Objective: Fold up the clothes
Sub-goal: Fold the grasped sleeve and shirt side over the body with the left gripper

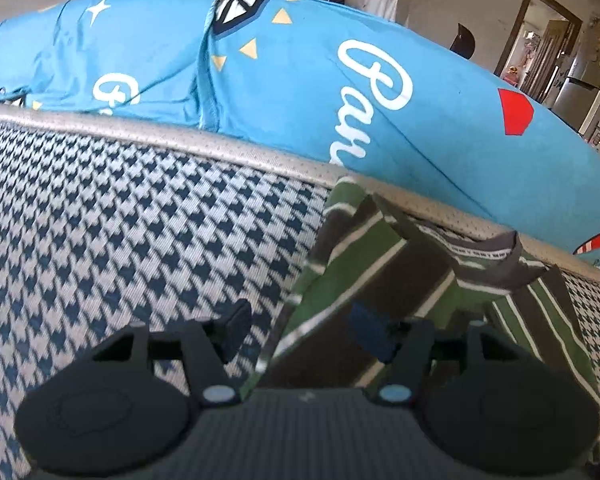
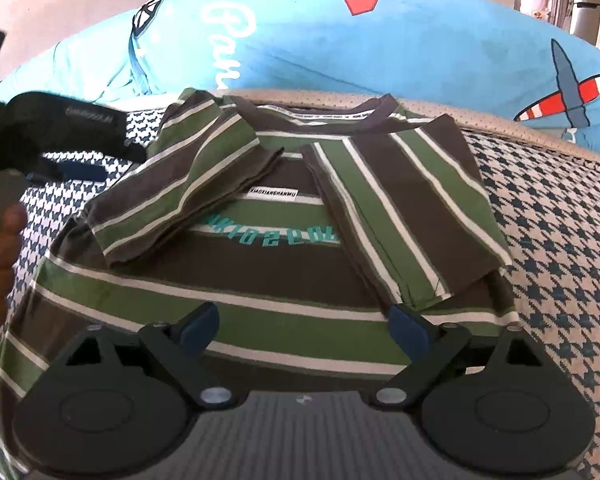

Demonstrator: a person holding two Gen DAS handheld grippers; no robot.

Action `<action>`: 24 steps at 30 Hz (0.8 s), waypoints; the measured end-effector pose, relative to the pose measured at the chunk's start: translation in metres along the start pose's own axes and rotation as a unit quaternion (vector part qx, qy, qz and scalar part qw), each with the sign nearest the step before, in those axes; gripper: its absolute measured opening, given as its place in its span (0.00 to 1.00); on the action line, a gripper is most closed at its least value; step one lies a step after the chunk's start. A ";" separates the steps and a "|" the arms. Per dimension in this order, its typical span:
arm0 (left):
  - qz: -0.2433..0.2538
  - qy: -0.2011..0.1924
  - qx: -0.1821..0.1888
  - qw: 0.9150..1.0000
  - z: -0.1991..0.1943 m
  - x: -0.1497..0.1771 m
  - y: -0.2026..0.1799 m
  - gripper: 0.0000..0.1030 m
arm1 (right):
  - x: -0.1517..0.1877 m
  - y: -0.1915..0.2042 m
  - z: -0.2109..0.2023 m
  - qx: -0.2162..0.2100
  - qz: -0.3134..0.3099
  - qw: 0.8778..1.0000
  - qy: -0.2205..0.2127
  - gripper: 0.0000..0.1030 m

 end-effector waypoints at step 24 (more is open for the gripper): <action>0.050 -0.025 -0.066 0.996 0.045 -0.032 0.012 0.31 | 0.002 0.006 0.012 0.004 -0.038 0.999 0.001 0.93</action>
Point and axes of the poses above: each gripper's, at about its wrist camera, not at the fingertips, and z roughly the way its jaws point, y to its left, x to its underside, the point moved 7 cm from there along z, roughly the way its jaws point
